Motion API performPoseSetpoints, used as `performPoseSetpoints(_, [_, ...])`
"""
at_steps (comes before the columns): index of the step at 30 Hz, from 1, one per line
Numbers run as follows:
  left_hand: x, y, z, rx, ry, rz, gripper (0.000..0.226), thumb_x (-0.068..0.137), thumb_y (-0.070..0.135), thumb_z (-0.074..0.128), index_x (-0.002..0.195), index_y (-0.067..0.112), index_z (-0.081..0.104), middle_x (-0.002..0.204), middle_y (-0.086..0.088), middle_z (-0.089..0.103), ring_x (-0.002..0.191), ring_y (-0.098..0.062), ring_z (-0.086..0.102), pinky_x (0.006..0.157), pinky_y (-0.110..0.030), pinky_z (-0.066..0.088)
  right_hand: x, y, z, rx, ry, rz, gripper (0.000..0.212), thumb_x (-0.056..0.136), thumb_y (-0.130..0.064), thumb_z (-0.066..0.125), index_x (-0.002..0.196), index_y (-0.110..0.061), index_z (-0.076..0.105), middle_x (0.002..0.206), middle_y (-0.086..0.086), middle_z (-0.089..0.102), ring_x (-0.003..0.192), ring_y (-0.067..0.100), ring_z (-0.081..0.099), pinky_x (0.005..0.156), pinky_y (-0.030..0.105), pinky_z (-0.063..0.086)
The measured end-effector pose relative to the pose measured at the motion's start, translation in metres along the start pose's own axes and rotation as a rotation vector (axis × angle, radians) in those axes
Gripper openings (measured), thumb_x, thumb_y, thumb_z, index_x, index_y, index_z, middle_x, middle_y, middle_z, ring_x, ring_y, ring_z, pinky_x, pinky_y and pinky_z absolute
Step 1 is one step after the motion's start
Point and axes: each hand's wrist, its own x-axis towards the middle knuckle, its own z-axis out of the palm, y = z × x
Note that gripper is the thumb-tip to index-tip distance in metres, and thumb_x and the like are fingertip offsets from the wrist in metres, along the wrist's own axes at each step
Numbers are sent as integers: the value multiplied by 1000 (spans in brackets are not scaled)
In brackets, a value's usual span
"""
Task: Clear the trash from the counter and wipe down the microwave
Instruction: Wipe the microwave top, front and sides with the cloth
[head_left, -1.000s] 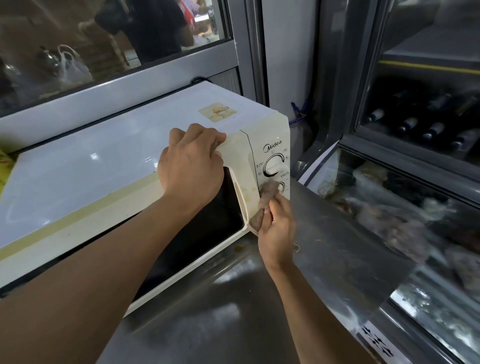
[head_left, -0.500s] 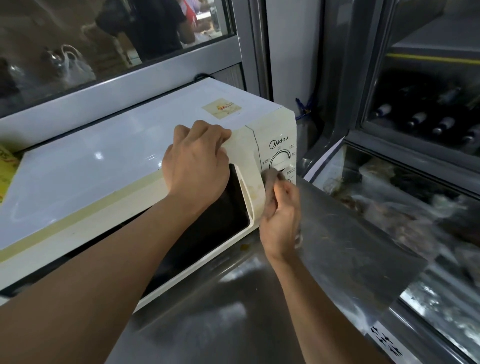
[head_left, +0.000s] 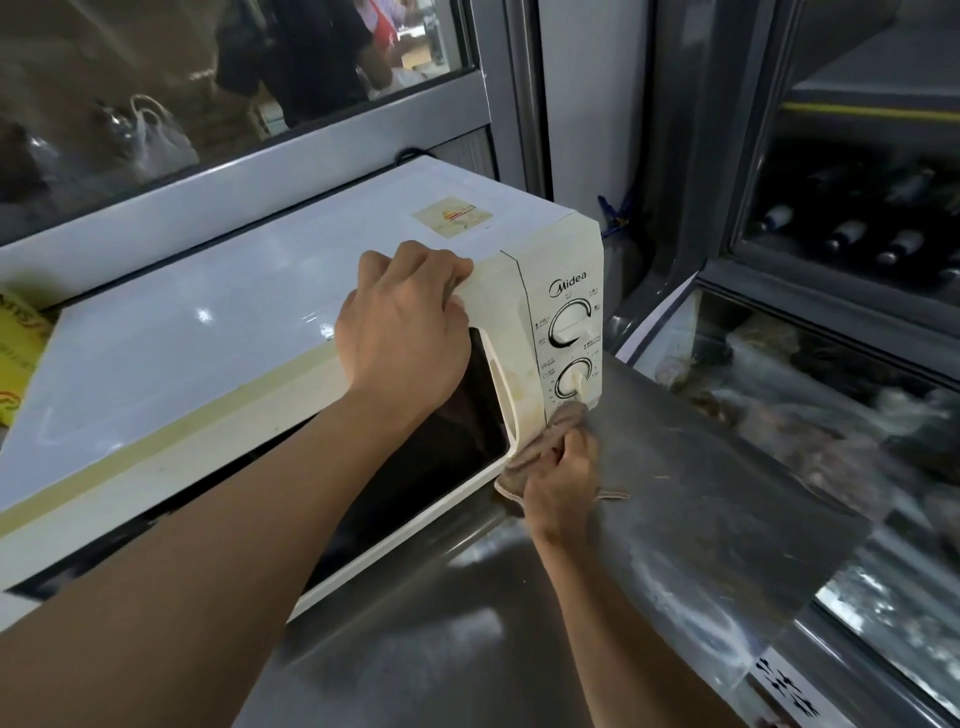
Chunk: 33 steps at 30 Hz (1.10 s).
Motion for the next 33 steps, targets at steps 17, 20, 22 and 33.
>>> performPoseSetpoints(17, [0,0,3,16,37,7,37,89,14,44,121,26,59,118,8,57,113,-22,43,66,-29,30,9,-25,5,-9,151,-204,29,83,16,49,111,10,57,115,24,51,102,33,59,91,5,34])
performPoseSetpoints(20, [0,-1,4,25,50,3,37,89,14,43,120,25,60,118,7,57,113,-23,44,66,-30,30,12,-26,5,-39,156,-253,37,82,16,51,118,7,57,119,22,51,108,30,58,97,10,37])
performPoseSetpoints(22, [0,0,5,27,52,8,37,89,14,43,120,25,60,117,8,57,113,-22,44,65,-30,30,18,-27,7,-32,166,-247,42,80,19,51,118,5,58,120,19,52,109,27,58,97,5,35])
performPoseSetpoints(33, [-1,-1,5,14,58,10,36,89,13,45,118,24,61,117,6,57,112,-23,44,64,-30,32,2,0,5,-154,35,-217,14,86,-1,63,98,5,64,112,21,60,94,31,67,80,33,57])
